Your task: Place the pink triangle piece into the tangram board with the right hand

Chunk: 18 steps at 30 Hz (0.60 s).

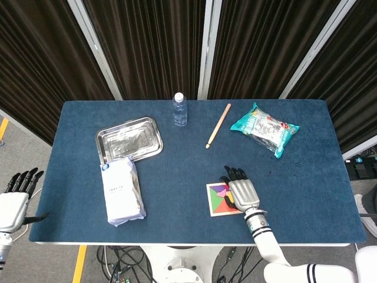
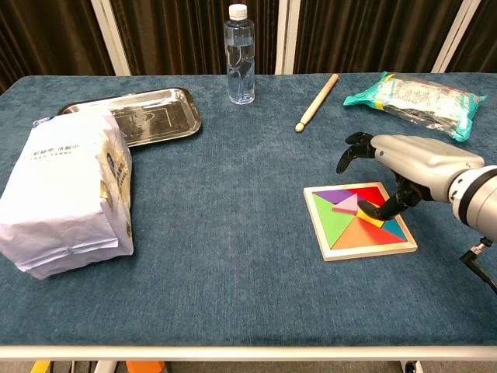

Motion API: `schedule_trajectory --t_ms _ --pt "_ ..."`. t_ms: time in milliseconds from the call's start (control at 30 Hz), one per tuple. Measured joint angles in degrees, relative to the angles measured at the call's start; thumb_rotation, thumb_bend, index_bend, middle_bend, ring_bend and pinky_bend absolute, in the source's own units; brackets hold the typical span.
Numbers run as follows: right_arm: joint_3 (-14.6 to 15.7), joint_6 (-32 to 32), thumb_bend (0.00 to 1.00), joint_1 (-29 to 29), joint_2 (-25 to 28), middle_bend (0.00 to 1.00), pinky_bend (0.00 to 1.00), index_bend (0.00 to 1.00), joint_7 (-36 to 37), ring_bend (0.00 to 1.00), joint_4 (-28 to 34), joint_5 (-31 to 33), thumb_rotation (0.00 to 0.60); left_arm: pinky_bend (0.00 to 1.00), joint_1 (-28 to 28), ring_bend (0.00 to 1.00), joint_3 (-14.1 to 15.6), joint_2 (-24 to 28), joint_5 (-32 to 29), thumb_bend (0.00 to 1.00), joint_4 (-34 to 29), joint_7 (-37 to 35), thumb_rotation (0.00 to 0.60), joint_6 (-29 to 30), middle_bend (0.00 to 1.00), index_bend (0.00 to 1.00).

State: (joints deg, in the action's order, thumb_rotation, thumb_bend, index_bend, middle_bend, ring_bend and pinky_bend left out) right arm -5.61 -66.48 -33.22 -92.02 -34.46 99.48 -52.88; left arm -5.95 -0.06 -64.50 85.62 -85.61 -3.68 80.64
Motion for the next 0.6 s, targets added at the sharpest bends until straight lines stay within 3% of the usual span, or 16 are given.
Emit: schedule_trajectory --t_ms 67,233,600 --pt "0.21 0.75 0.76 0.35 1.03 0.0 0.0 0.33 3.32 0.0 -0.15 -2.43 0.594 0.0 0.02 0.0 0.07 0.04 -0.01 0.0 0.0 0.05 0.6 -0.09 0.0 0.0" --pt "0.82 2.54 0.92 1.35 3.96 0.0 0.0 0.38 11.08 0.0 -1.59 -8.31 0.526 0.0 -0.01 0.0 0.15 0.0 0.08 0.0 -0.16 0.5 0.6 -0.16 0.0 0.0" --pt "1.7 7.09 0.95 1.55 4.83 0.0 0.0 0.38 15.0 0.0 -5.44 -9.99 0.492 0.0 -0.56 0.0 0.07 0.04 -0.4 0.0 -1.01 1.75 0.6 -1.23 0.0 0.0"
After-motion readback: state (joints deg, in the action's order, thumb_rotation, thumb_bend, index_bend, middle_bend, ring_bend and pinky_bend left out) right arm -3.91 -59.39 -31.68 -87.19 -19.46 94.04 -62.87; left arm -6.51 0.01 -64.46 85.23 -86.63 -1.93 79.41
